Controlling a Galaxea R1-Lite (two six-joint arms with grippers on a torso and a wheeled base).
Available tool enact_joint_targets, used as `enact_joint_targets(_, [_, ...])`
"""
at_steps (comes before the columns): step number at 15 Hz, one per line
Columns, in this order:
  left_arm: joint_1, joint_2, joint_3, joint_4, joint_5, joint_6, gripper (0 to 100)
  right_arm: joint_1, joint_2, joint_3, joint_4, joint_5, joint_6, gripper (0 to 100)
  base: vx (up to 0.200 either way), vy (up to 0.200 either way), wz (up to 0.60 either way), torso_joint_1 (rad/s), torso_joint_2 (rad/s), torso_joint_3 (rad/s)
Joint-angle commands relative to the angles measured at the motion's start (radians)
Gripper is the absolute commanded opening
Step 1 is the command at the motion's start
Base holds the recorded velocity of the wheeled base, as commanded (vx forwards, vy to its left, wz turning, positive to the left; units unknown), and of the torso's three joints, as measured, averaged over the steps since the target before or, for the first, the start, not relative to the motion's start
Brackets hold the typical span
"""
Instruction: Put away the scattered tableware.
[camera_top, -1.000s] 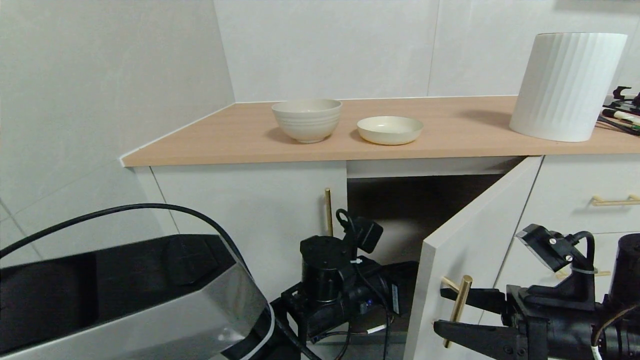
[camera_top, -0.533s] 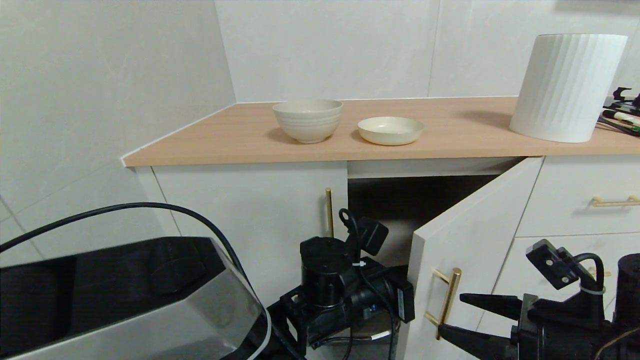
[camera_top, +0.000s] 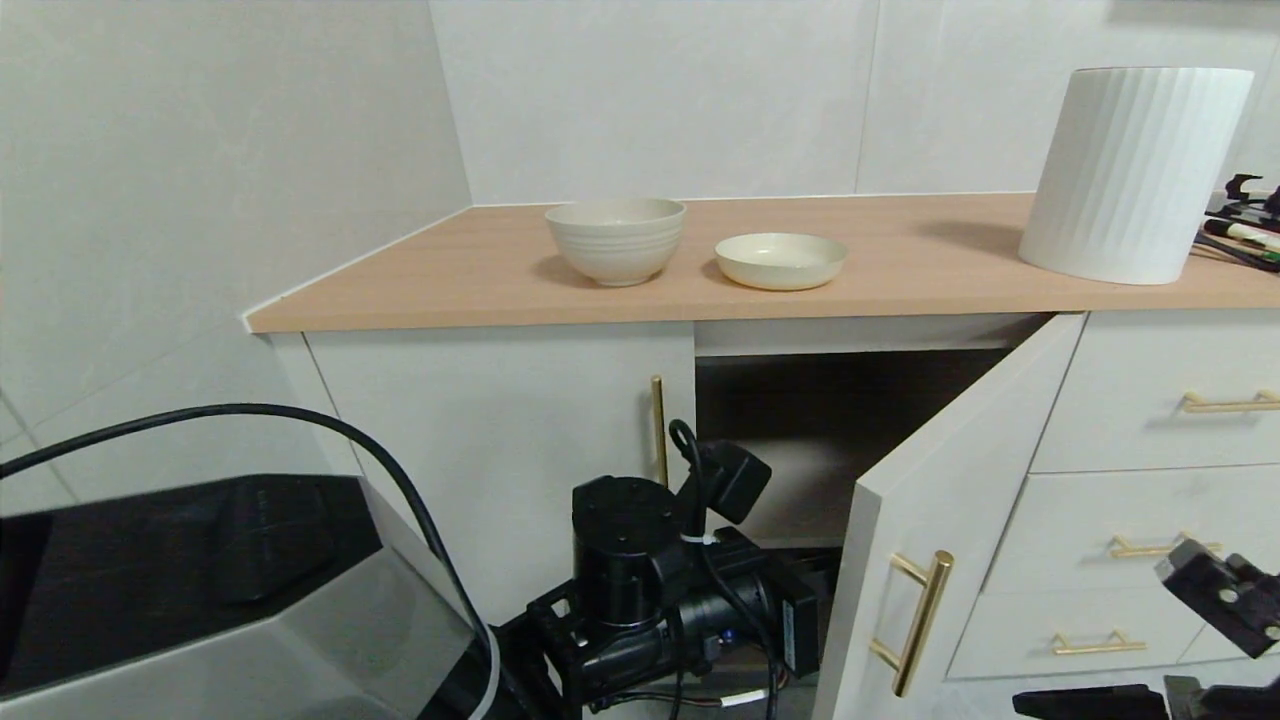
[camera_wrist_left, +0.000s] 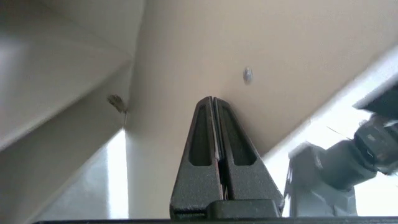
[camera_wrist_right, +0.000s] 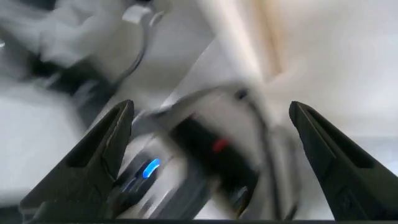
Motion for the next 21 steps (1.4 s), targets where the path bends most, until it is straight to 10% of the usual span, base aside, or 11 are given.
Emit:
enact_joint_targets(1, [-0.004,-0.022,0.015,-0.001,-0.013,-0.003,0,0.002,-0.112,-0.039,0.028,0.032,0.001,100,0.0,0.0,0.0,0.0,0.0,0.0])
enact_joint_targets(21, [0.002,0.041,-0.373,0.433,0.024,-0.009,0,0.041,-0.114,-0.021,0.029,0.041,-0.003,100,-0.04,0.0,0.0,0.002,0.0,0.001])
